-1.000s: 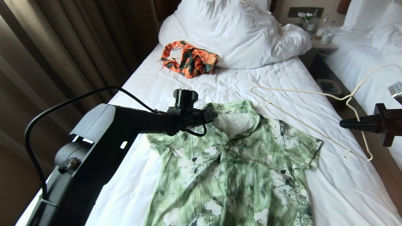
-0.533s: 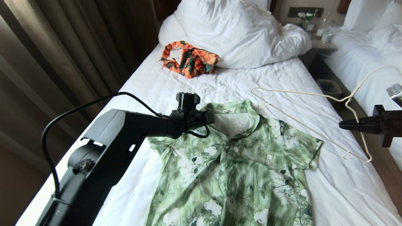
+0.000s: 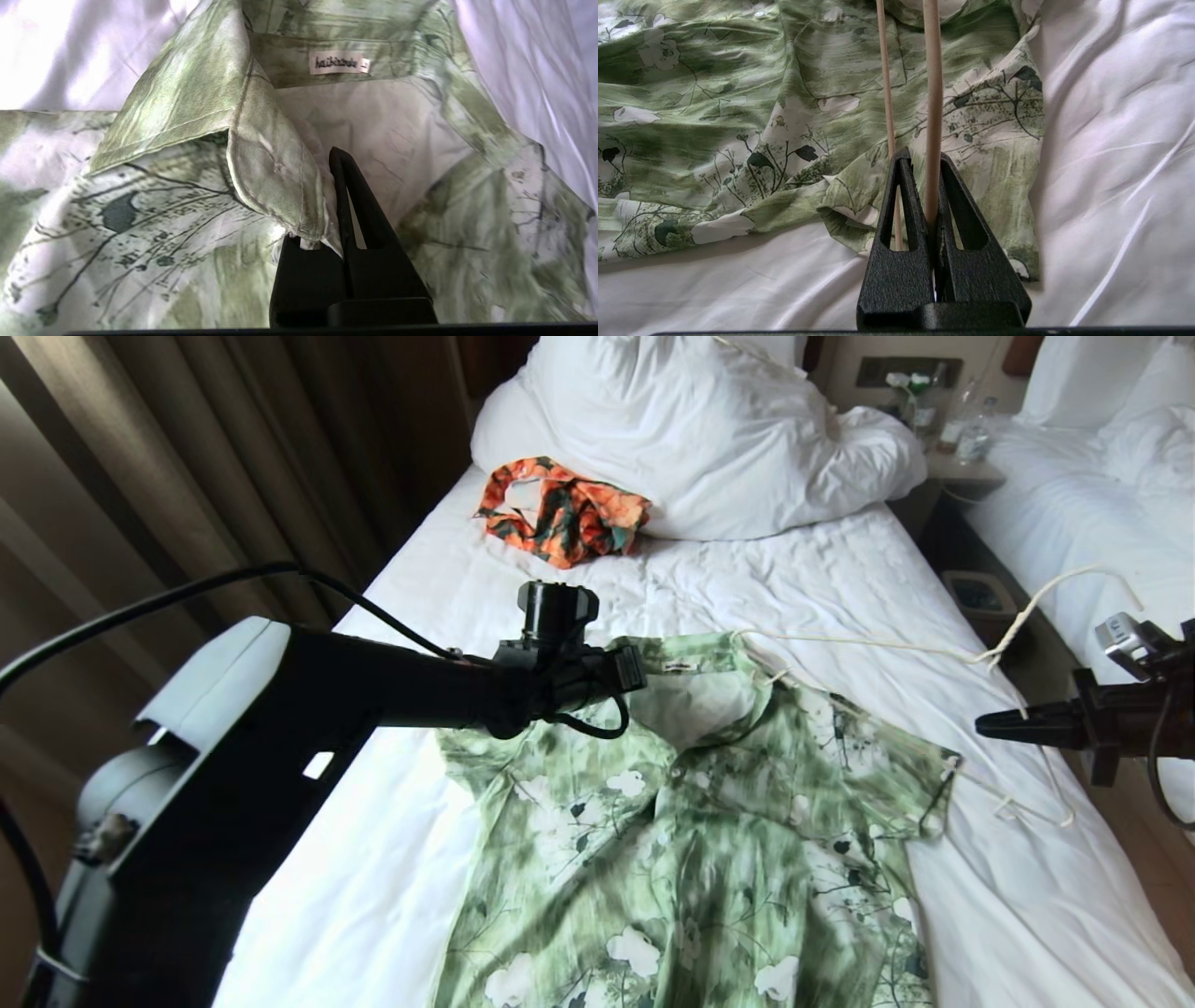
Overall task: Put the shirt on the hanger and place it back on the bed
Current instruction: Lift the shirt and hanger, then hook one side of the shirt onto the hanger
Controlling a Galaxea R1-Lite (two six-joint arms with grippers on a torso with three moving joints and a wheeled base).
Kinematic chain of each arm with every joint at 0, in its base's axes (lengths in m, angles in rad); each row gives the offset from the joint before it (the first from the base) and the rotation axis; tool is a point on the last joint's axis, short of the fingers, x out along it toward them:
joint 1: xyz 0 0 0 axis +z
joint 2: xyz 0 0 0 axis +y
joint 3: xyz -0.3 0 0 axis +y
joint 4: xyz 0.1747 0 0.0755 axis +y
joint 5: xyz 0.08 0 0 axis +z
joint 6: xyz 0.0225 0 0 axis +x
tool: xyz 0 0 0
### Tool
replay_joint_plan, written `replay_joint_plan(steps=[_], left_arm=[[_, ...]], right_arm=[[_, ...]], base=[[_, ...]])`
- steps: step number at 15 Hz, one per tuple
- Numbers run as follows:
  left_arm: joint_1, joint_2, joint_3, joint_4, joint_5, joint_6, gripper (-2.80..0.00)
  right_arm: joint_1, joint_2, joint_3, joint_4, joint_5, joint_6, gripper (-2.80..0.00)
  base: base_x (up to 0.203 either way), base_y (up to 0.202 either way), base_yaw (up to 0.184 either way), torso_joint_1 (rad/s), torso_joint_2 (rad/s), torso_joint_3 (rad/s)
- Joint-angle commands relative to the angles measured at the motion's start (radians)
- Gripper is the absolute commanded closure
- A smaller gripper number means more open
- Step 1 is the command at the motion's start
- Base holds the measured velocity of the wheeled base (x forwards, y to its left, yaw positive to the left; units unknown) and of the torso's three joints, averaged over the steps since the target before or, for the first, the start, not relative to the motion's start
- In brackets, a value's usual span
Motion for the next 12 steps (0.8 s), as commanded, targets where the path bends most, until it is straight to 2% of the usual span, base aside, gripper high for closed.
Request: replay_joint_plan(steps=[1, 5, 12], left_arm=[[-0.048, -0.138, 0.092, -0.002, 0.001, -0.003, 0.0], [-0.101, -0.212, 0.153, -0.001, 0.013, -0.003, 0.0], [-0.162, -0.18, 0.096, -0.003, 0.053, 0.003, 0.0]], right_arm=[[0.027, 0.02, 0.003, 0.003, -0.045, 0.015, 0.0], [0.071, 0.025, -0.011, -0.001, -0.086, 0.021, 0.0], [0.174, 0.051, -0.054, -0.002, -0.155, 0.038, 0.0]], base=[[0.0, 0.0, 0.0, 0.0, 0.0, 0.0], [0.0, 0.0, 0.0, 0.0, 0.0, 0.0], [0.0, 0.0, 0.0, 0.0, 0.0, 0.0]])
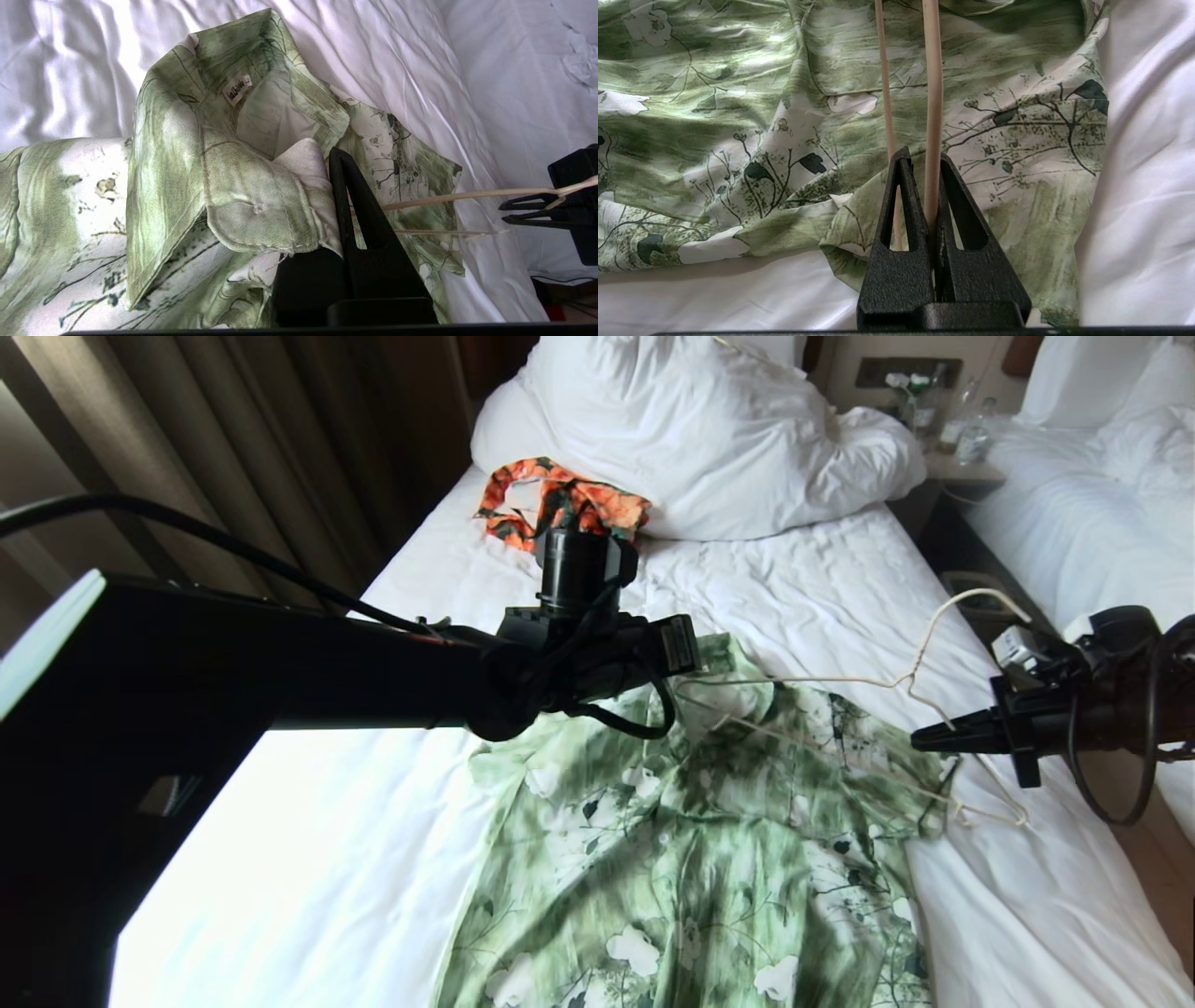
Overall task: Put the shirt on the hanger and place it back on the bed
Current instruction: Hook one side of the shirt onto the hanger
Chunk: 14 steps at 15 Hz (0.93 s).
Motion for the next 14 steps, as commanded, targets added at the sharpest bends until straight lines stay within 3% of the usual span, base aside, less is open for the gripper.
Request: replay_joint_plan(steps=[1, 6, 12, 14], left_arm=[[-0.019, 0.0, -0.004, -0.002, 0.001, -0.002, 0.0], [-0.094, -0.025, -0.011, -0.002, 0.032, -0.008, 0.0], [-0.297, -0.051, -0.069, 0.01, 0.064, -0.006, 0.0], [-0.36, -0.073, -0.068, 0.021, 0.102, -0.03, 0.0]], right_arm=[[0.026, 0.006, -0.001, 0.002, 0.003, -0.005, 0.0], [0.071, -0.002, -0.003, -0.001, 0.004, 0.002, 0.0], [0.12, -0.085, 0.014, -0.001, 0.054, 0.007, 0.0], [0.15, -0.132, 0.04, 0.0, 0.085, 0.007, 0.0]], base=[[0.0, 0.0, 0.0, 0.0, 0.0, 0.0], [0.0, 0.0, 0.0, 0.0, 0.0, 0.0], [0.0, 0.0, 0.0, 0.0, 0.0, 0.0], [0.0, 0.0, 0.0, 0.0, 0.0, 0.0]])
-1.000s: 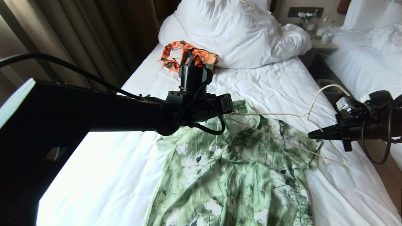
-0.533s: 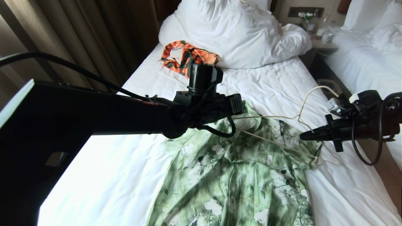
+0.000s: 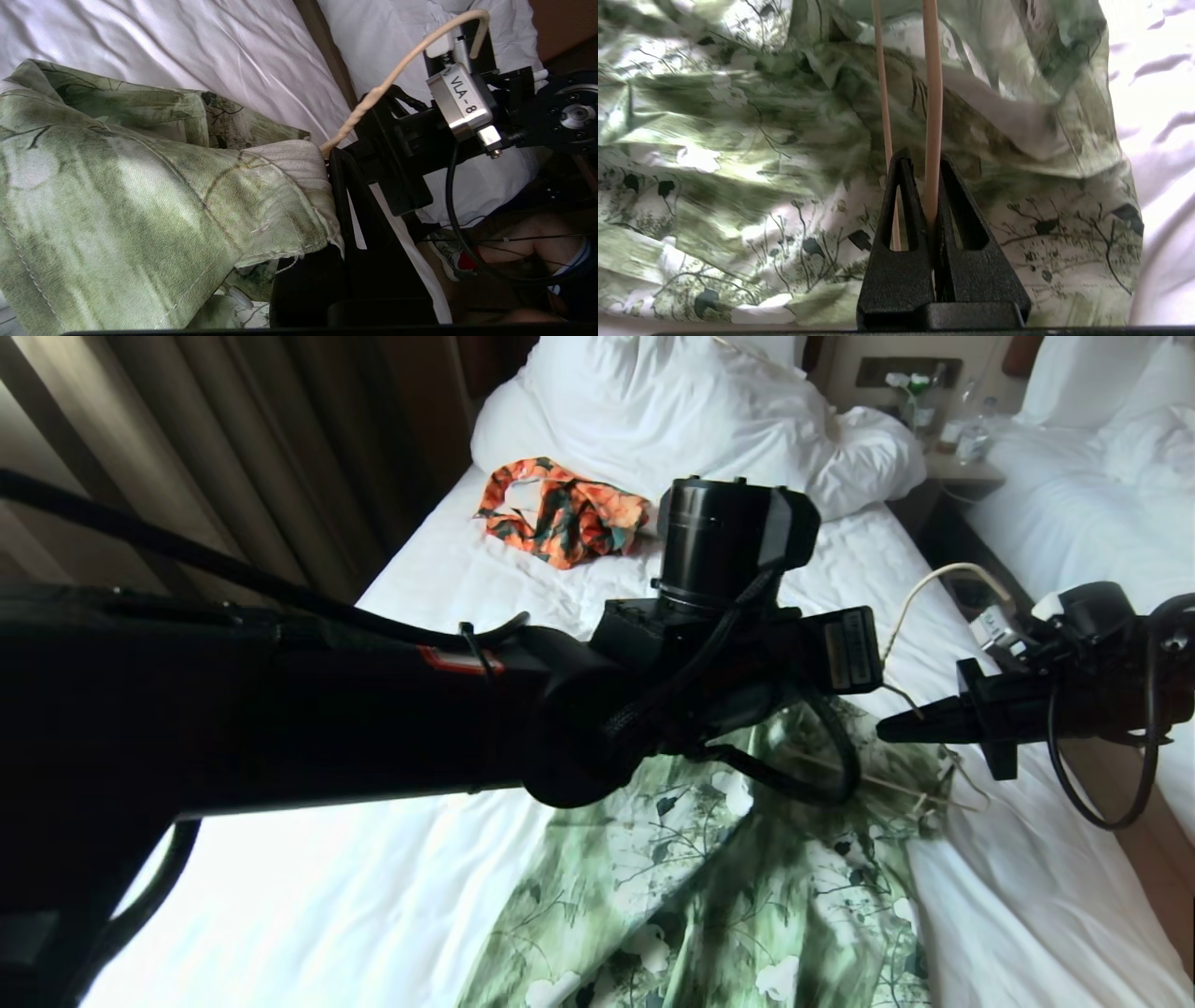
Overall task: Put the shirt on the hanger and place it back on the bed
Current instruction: Hook one side of the shirt onto the hanger
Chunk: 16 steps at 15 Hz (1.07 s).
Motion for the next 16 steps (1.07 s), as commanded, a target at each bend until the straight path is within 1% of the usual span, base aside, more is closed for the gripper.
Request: replay_joint_plan(steps=[1, 2, 4, 6, 8, 9, 10, 13, 16], left_arm=[[-0.087, -0.043, -0.003, 0.031, 0.041, -0.031, 0.0], [-0.12, -0.063, -0.002, 0.065, 0.053, -0.038, 0.0], [-0.15, -0.079, -0.003, 0.081, 0.061, -0.039, 0.0], [-0.168, -0.082, 0.007, 0.082, 0.065, -0.028, 0.0], [-0.166, -0.078, 0.011, 0.082, 0.066, -0.012, 0.0], [-0.166, -0.078, 0.013, 0.082, 0.078, -0.001, 0.0], [-0.168, -0.078, 0.018, 0.08, 0.094, 0.017, -2.8], [-0.182, -0.094, 0.05, 0.08, 0.096, 0.026, -2.8], [-0.207, -0.139, 0.126, 0.081, 0.092, 0.027, -2.8]], right_arm=[[0.041, -0.091, 0.046, 0.003, 0.033, -0.007, 0.0], [0.066, -0.127, 0.082, 0.003, 0.044, -0.007, 0.0], [0.095, -0.164, 0.126, 0.002, 0.05, -0.007, 0.0], [0.105, -0.183, 0.144, 0.002, 0.053, -0.008, 0.0], [0.107, -0.203, 0.151, 0.002, 0.055, -0.008, 0.0], [0.108, -0.212, 0.156, 0.002, 0.055, -0.007, 0.0], [0.108, -0.217, 0.158, 0.002, 0.055, -0.007, 0.0], [0.107, -0.216, 0.164, 0.002, 0.055, -0.007, 0.0], [0.108, -0.207, 0.164, 0.001, 0.053, -0.007, 0.0]], base=[[0.0, 0.0, 0.0, 0.0, 0.0, 0.0], [0.0, 0.0, 0.0, 0.0, 0.0, 0.0], [0.0, 0.0, 0.0, 0.0, 0.0, 0.0], [0.0, 0.0, 0.0, 0.0, 0.0, 0.0], [0.0, 0.0, 0.0, 0.0, 0.0, 0.0], [0.0, 0.0, 0.0, 0.0, 0.0, 0.0], [0.0, 0.0, 0.0, 0.0, 0.0, 0.0], [0.0, 0.0, 0.0, 0.0, 0.0, 0.0], [0.0, 0.0, 0.0, 0.0, 0.0, 0.0]])
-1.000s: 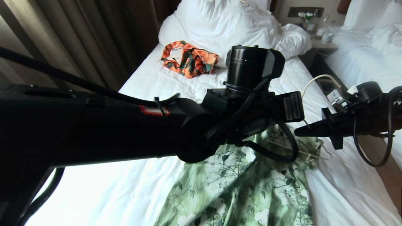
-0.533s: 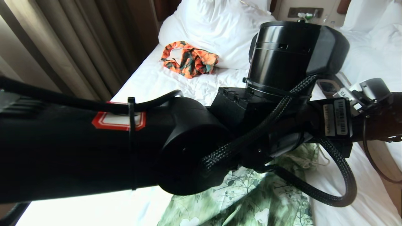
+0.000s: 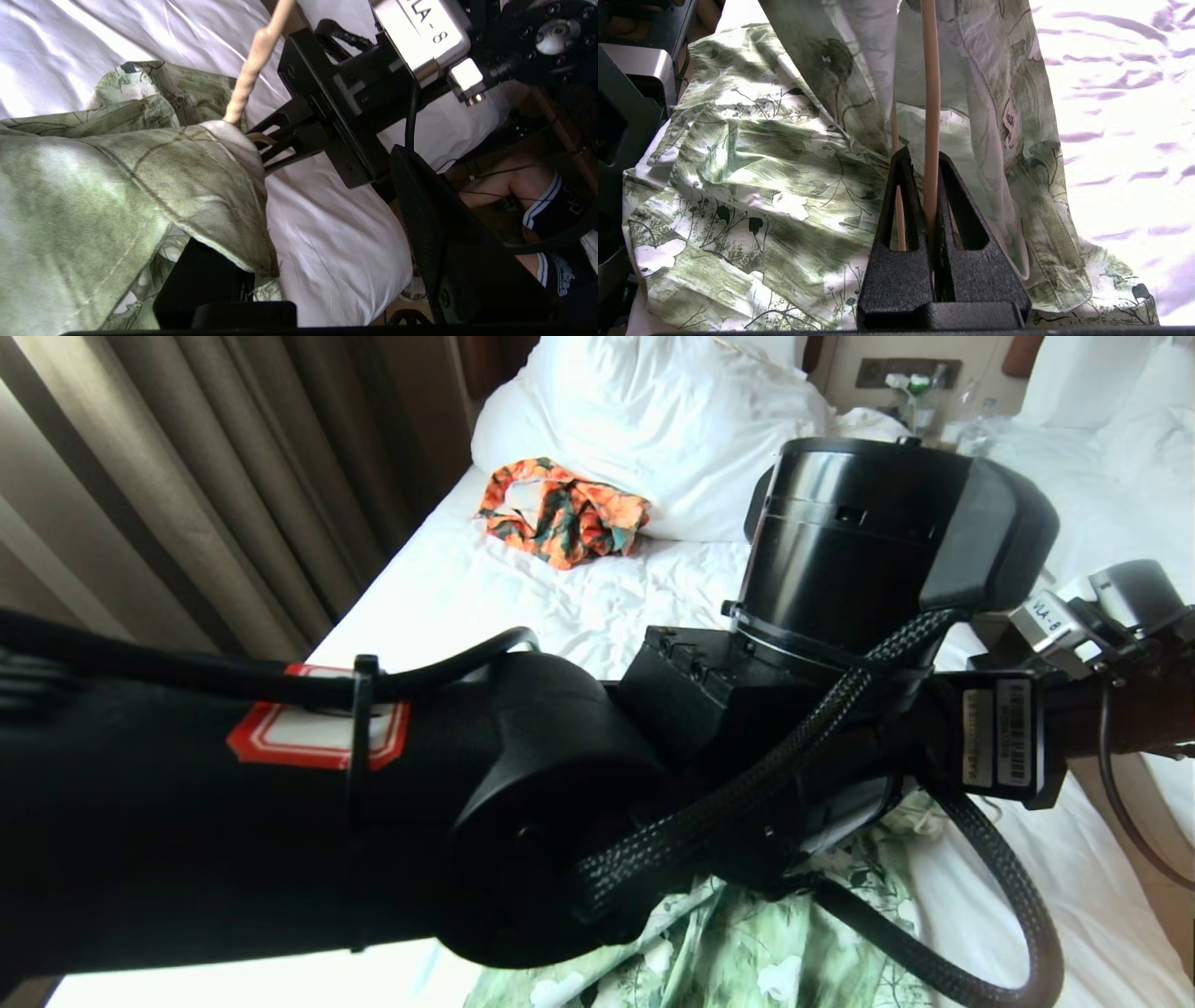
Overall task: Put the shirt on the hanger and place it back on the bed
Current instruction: Hook one side of the shirt onto the hanger, then hook the other side of the shirt onto the hanger
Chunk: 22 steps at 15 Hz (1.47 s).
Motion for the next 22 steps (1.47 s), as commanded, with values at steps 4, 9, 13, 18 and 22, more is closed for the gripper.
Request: replay_joint_plan(steps=[4, 9, 13, 18, 22], left_arm=[[-0.042, -0.134, 0.167, 0.024, -0.037, -0.002, -2.8], [-0.076, -0.185, 0.285, 0.017, -0.056, -0.011, -2.8], [-0.055, -0.268, 0.412, 0.009, -0.053, -0.011, 0.0], [0.13, -0.413, 0.442, 0.12, -0.204, 0.205, 0.0], [0.282, -0.35, 0.455, 0.071, -0.382, 0.282, 0.0]], right_arm=[[-0.004, 0.041, 0.0, -0.027, 0.005, -0.005, 0.0], [-0.008, 0.048, -0.001, -0.039, 0.005, -0.004, 0.0], [-0.01, 0.045, 0.0, -0.039, 0.005, -0.004, 0.0], [-0.011, 0.044, 0.0, -0.039, 0.005, -0.005, 0.0], [-0.013, 0.036, 0.003, -0.039, 0.006, -0.005, 0.0]], base=[[0.0, 0.0, 0.0, 0.0, 0.0, 0.0], [0.0, 0.0, 0.0, 0.0, 0.0, 0.0], [0.0, 0.0, 0.0, 0.0, 0.0, 0.0], [0.0, 0.0, 0.0, 0.0, 0.0, 0.0], [0.0, 0.0, 0.0, 0.0, 0.0, 0.0]])
